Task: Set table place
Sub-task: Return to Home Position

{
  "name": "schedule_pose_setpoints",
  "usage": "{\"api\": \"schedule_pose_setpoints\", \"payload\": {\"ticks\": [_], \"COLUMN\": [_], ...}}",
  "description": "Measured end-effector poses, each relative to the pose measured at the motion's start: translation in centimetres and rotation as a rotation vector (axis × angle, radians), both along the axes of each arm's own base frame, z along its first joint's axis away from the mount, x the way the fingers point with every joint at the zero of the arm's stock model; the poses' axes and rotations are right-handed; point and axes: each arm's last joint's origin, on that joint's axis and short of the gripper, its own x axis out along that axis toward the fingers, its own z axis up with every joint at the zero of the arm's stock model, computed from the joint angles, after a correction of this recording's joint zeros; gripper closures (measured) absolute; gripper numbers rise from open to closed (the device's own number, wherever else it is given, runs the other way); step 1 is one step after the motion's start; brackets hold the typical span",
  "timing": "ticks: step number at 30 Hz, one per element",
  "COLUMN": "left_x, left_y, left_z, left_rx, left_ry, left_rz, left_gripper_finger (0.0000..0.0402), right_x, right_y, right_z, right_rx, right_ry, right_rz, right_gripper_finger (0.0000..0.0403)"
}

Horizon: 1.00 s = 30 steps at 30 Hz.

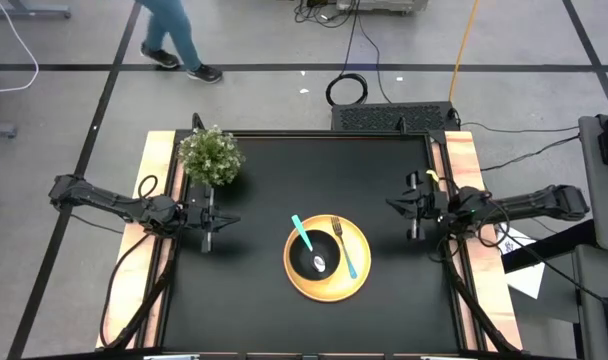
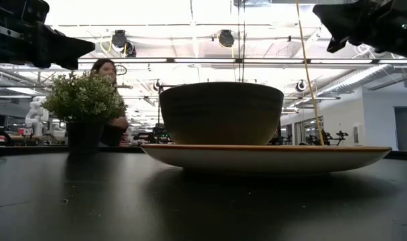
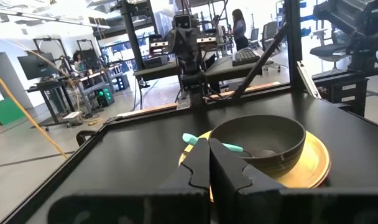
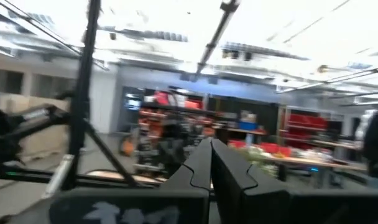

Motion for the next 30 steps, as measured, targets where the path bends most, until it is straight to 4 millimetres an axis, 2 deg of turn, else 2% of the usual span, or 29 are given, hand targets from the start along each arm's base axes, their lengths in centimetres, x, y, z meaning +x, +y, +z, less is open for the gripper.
{"api": "schedule_pose_setpoints", "payload": {"ticks": [12, 19, 30], "left_x": [0.0, 0.0, 0.0], "left_y": [0.0, 0.0, 0.0], "left_z": [-0.2, -0.1, 0.5], "left_rx": [0.0, 0.004, 0.021], "left_ry": [0.024, 0.008, -0.05], "left_rz": [-0.002, -0.002, 0.0], "left_gripper_finger": [0.0401, 0.0401, 0.0401], "right_x": [-1.7, -2.4, -2.7], "right_y": [-0.2, -0.2, 0.3], "right_z": [-0.5, -1.4, -1.6], "right_rx": [-0.01, 0.005, -0.01], "right_ry": [0.072, 0.152, 0.165], "right_rz": [-0.062, -0.043, 0.026], "right_gripper_finger": [0.0403, 0.0403, 0.0403]}}
